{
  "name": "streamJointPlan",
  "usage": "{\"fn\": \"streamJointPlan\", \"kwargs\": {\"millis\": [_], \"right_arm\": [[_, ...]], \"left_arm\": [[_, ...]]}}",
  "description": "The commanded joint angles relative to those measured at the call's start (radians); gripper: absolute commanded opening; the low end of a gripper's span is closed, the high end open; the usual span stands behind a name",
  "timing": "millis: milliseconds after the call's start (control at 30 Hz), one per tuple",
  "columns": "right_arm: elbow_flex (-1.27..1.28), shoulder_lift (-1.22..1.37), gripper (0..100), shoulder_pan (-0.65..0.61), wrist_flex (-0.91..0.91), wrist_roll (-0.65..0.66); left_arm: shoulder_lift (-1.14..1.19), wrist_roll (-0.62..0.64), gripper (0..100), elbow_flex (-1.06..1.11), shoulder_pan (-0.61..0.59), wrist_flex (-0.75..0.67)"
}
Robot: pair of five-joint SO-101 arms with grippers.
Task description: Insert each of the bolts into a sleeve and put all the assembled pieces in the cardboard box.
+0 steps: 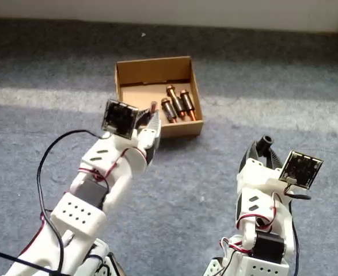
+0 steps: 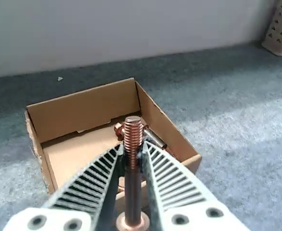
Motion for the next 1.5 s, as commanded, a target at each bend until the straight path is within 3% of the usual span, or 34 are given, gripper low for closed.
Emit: {"fn": "streamJointPlan", "kwargs": {"millis": [0,333,667,933,1167,1467], "right_arm": [[-0.007,-0.016,1.0,-0.013,-0.028,0.012],[-0.004,-0.016,1.0,-0.038,-0.028,0.048],[-0.004,-0.016,1.0,-0.038,-0.028,0.052],[-0.004,-0.016,1.0,-0.038,-0.028,0.052],[-0.004,-0.016,1.0,-0.038,-0.028,0.052],[-0.004,-0.016,1.0,-0.038,-0.028,0.052]], "left_arm": [[-0.154,0.061,0,0.099,-0.041,-0.115],[-0.228,0.6,3,0.125,-0.042,0.083],[-0.228,0.638,13,0.127,-0.088,0.477],[-0.228,0.624,20,0.124,-0.166,0.565],[-0.229,0.376,20,0.117,-0.213,0.565],[-0.229,-0.229,16,0.119,-0.357,0.563]]}}
